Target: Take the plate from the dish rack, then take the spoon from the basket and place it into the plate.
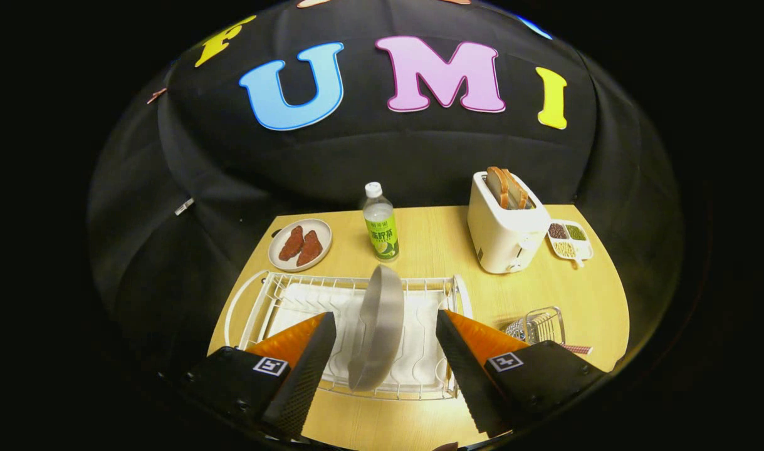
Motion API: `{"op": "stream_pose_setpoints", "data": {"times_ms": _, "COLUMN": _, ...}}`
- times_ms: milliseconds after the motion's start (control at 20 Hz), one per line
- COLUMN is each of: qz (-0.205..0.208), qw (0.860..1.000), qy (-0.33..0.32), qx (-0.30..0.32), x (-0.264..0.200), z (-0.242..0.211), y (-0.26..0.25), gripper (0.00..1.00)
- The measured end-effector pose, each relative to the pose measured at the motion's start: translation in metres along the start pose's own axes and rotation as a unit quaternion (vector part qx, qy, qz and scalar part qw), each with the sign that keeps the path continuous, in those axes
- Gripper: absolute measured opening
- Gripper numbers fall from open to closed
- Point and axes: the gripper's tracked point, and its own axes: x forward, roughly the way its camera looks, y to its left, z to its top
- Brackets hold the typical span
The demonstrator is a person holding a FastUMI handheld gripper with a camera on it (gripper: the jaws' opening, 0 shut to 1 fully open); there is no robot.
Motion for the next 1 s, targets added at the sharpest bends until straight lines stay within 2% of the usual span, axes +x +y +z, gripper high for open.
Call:
{"op": "stream_pose_setpoints", "data": {"times_ms": 450, "qz": -0.063, "qw": 0.996, "qy": 0.06, "qx": -0.01, "x": 0.059, "z": -0.038, "y": 0.008, "gripper": 0.98}}
{"op": "stream_pose_setpoints", "data": {"times_ms": 500, "qz": -0.067, "qw": 0.995, "qy": 0.068, "qx": -0.012, "x": 0.061, "z": -0.042, "y": 0.009, "gripper": 0.94}}
{"op": "stream_pose_setpoints", "data": {"times_ms": 550, "qz": -0.076, "qw": 0.994, "qy": 0.073, "qx": -0.014, "x": 0.065, "z": -0.045, "y": 0.007, "gripper": 0.8}}
{"op": "stream_pose_setpoints", "data": {"times_ms": 600, "qz": -0.093, "qw": 0.992, "qy": 0.079, "qx": -0.021, "x": 0.066, "z": -0.049, "y": 0.002, "gripper": 0.76}}
{"op": "stream_pose_setpoints", "data": {"times_ms": 750, "qz": -0.122, "qw": 0.988, "qy": 0.091, "qx": -0.032, "x": 0.063, "z": -0.053, "y": -0.005, "gripper": 0.37}}
{"op": "stream_pose_setpoints", "data": {"times_ms": 1000, "qz": -0.148, "qw": 0.984, "qy": 0.077, "qx": -0.058, "x": 0.056, "z": -0.036, "y": -0.01, "gripper": 0.33}}
